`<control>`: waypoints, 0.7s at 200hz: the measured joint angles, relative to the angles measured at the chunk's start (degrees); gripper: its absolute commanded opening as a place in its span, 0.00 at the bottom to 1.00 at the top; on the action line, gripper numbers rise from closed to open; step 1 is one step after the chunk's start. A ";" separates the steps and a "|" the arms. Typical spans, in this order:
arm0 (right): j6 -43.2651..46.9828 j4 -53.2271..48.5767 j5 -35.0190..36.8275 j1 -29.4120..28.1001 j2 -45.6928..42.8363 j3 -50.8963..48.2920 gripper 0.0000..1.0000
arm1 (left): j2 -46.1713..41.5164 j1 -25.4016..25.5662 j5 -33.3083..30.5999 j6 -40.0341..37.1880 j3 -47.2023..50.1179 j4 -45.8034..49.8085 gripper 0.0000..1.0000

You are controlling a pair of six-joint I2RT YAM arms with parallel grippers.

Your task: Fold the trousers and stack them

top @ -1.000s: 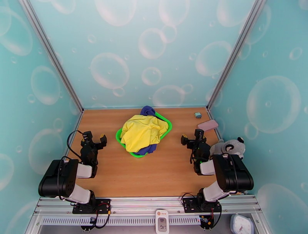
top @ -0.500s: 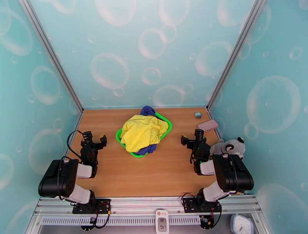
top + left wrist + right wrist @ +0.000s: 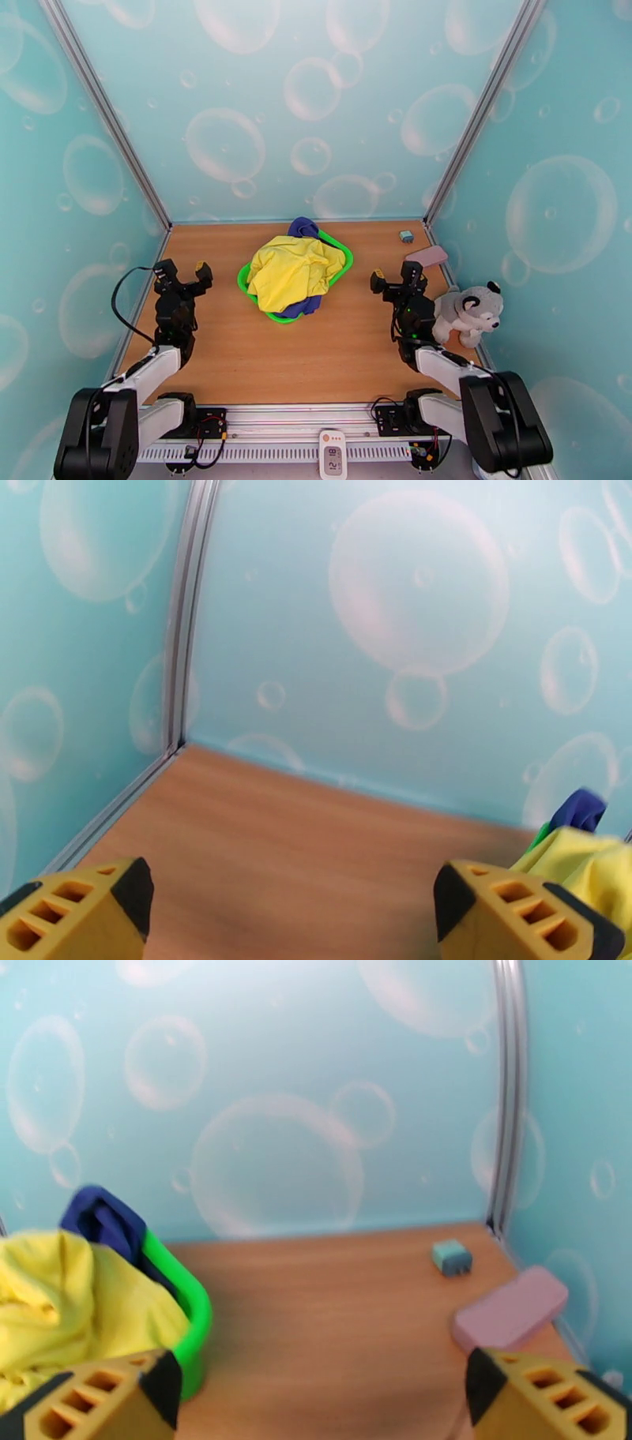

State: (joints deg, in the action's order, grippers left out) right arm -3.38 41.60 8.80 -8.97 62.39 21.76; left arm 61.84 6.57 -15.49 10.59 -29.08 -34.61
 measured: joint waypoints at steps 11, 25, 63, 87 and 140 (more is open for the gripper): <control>-0.92 -7.63 1.99 -3.74 -1.29 5.68 0.99 | -0.09 3.13 0.24 1.03 -6.60 8.72 0.99; -2.38 -16.52 4.07 -9.33 -0.76 12.59 0.99 | 1.42 7.06 1.95 2.01 -14.38 19.65 0.99; -7.21 -34.58 4.48 -22.03 9.40 26.91 0.99 | 9.92 15.37 8.94 3.50 -27.04 43.17 0.99; -9.86 -39.19 3.17 -27.43 15.50 28.44 0.99 | 13.99 20.09 10.80 3.72 -28.81 50.53 0.99; -15.93 -40.26 -0.39 -29.92 17.73 27.85 0.99 | 17.20 25.44 11.98 2.01 -33.07 55.56 0.99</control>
State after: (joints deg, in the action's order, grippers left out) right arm -19.31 1.34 8.40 -38.89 80.12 49.60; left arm 79.05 32.01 -3.51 12.60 -62.15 20.95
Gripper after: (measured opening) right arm 0.993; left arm 0.992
